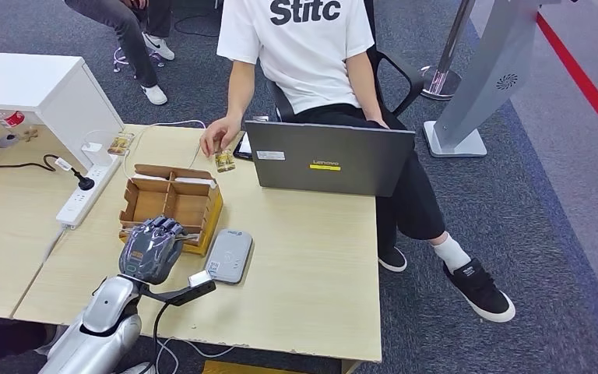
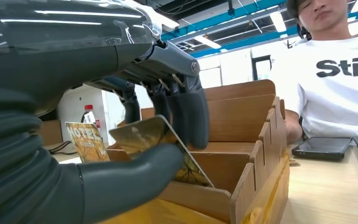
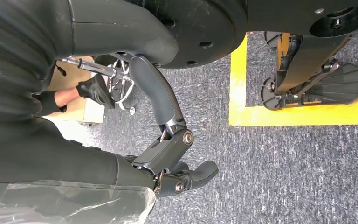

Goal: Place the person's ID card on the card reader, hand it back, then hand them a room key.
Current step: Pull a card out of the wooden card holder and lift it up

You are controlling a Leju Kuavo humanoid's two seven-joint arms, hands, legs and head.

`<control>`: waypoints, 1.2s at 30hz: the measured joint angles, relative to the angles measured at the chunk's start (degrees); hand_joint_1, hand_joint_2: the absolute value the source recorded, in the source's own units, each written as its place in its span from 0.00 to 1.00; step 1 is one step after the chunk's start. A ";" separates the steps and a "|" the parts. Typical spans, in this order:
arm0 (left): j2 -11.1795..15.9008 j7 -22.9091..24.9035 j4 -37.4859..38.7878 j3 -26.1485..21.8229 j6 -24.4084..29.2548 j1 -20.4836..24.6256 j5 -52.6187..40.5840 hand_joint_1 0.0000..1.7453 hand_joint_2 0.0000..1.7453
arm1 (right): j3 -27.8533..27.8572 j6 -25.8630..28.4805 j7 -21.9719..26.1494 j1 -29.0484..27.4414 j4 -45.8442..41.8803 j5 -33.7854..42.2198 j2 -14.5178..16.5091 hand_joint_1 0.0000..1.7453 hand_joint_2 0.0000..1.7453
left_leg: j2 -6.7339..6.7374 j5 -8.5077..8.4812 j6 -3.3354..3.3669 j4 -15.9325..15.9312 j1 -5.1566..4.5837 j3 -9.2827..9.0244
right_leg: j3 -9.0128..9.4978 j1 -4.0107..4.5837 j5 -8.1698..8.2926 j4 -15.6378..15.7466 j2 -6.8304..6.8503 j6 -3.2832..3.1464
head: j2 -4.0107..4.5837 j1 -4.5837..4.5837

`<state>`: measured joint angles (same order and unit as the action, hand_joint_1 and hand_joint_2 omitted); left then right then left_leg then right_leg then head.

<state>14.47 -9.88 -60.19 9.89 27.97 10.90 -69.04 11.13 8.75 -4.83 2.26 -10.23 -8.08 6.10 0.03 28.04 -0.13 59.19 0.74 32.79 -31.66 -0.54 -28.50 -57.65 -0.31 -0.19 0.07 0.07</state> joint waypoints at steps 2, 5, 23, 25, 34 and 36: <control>0.01 0.32 0.00 -0.07 -0.60 -0.03 -0.03 1.00 1.00 | 0.04 -0.07 0.00 0.00 0.00 -0.03 0.00 0.00 1.00 | 0.00 0.00 0.00 0.00 0.00 0.00 | 0.00 0.00 0.00 0.00 0.00 0.00 | 0.00 -0.01; 0.02 0.74 0.00 -0.26 -1.13 -0.02 -0.17 1.00 1.00 | 0.15 -0.19 -0.01 0.00 0.00 -0.07 0.00 0.00 1.00 | 0.00 0.00 0.00 0.00 0.00 0.00 | 0.00 0.00 0.00 0.00 -0.01 0.00 | 0.00 -0.01; 0.07 2.04 -3.28 -3.52 7.17 6.43 -1.17 1.00 1.00 | 0.46 -0.80 -0.01 0.07 0.00 -1.54 0.04 0.00 1.00 | -0.04 -0.07 -0.01 0.01 0.01 0.00 | 0.01 0.00 0.04 -0.01 0.06 -0.02 | 0.00 0.00; 0.18 2.34 -3.30 -3.87 6.96 8.75 -1.32 1.00 1.00 | 0.46 -0.84 0.00 0.08 0.00 -1.80 0.04 0.00 1.00 | -0.05 -0.09 -0.01 0.01 0.01 0.00 | 0.01 0.00 0.05 -0.01 0.06 -0.04 | 0.00 0.00; 0.86 2.85 -3.24 -4.17 5.97 15.09 -1.39 1.00 1.00 | 0.46 -0.88 -0.07 0.09 0.00 -2.44 0.04 0.00 1.00 | -0.03 -0.10 -0.03 0.02 0.00 0.00 | 0.00 0.00 0.06 -0.02 0.04 -0.04 | 0.00 0.00; 0.94 2.87 -3.22 -4.19 5.96 15.52 -1.40 1.00 1.00 | 0.46 -0.88 -0.07 0.10 0.00 -2.45 0.04 0.00 1.00 | -0.03 -0.10 -0.03 0.01 0.00 0.00 | -0.01 0.00 0.05 -0.02 0.05 -0.04 | 0.00 0.00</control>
<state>15.41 -7.01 -63.42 5.70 33.92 26.42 -70.44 11.58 7.87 -4.90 2.37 -10.23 -10.52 6.14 0.00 27.94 -0.16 59.21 0.75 32.79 -31.67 -0.53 -28.45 -57.66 -0.27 -0.23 0.07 0.07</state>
